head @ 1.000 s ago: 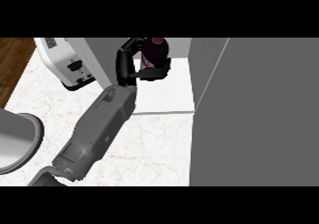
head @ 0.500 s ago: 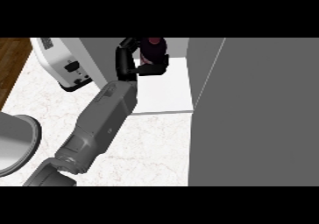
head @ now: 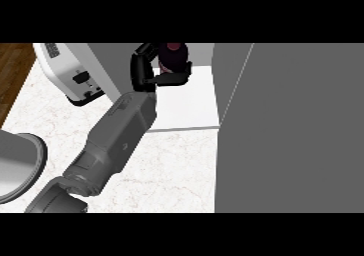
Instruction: Pick up the wine, place it into the cabinet and close the cabinet
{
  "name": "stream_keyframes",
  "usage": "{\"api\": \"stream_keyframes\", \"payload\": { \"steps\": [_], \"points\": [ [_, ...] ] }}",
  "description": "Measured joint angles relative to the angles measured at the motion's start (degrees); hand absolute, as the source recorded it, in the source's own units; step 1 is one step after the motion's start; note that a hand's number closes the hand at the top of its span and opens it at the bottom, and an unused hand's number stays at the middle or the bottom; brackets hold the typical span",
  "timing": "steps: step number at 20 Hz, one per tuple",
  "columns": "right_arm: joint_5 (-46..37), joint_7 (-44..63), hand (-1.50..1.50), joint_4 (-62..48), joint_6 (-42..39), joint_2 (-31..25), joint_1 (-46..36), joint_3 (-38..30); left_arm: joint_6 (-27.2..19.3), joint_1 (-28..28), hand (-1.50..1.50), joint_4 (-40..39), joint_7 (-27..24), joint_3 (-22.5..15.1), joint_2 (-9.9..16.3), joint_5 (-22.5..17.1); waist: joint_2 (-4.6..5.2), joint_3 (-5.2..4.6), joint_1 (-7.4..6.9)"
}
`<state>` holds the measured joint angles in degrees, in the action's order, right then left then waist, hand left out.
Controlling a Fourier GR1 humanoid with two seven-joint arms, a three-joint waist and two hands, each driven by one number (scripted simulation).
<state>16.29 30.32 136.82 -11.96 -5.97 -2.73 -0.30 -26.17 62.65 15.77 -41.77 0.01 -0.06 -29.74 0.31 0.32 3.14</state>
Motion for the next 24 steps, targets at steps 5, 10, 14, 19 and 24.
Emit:
{"api": "stream_keyframes", "payload": {
  "steps": [5,10,14,19,24],
  "points": [
    [0.0,0.4,-1.5,0.0,0.2,0.0,-0.5,0.9,0.9,0.9,1.5,-2.2,-2.0,1.0,0.1,-0.1,0.07,0.0,0.29],
    [-0.1,-0.1,-1.5,-0.2,0.0,0.0,-0.6,0.9,-1.1,1.9,-1.5,-4.9,-2.1,1.4,0.0,0.5,0.14,-0.01,0.24],
    [0.0,0.7,-1.5,0.0,0.4,-0.4,-1.5,0.5,-2.2,2.2,-1.5,-6.8,-1.9,1.9,0.1,1.0,0.37,-0.08,0.53],
    [0.2,0.1,-1.5,-0.1,-0.1,-0.5,-1.2,0.0,-3.5,1.9,-1.5,-8.5,-2.4,1.5,0.1,2.3,0.52,-0.08,0.71],
    [0.3,-0.1,-1.5,-0.4,0.1,0.0,-1.4,0.5,-4.6,1.7,-1.5,-9.9,-2.6,1.3,0.2,3.4,0.71,-0.12,1.02]
  ]
}}
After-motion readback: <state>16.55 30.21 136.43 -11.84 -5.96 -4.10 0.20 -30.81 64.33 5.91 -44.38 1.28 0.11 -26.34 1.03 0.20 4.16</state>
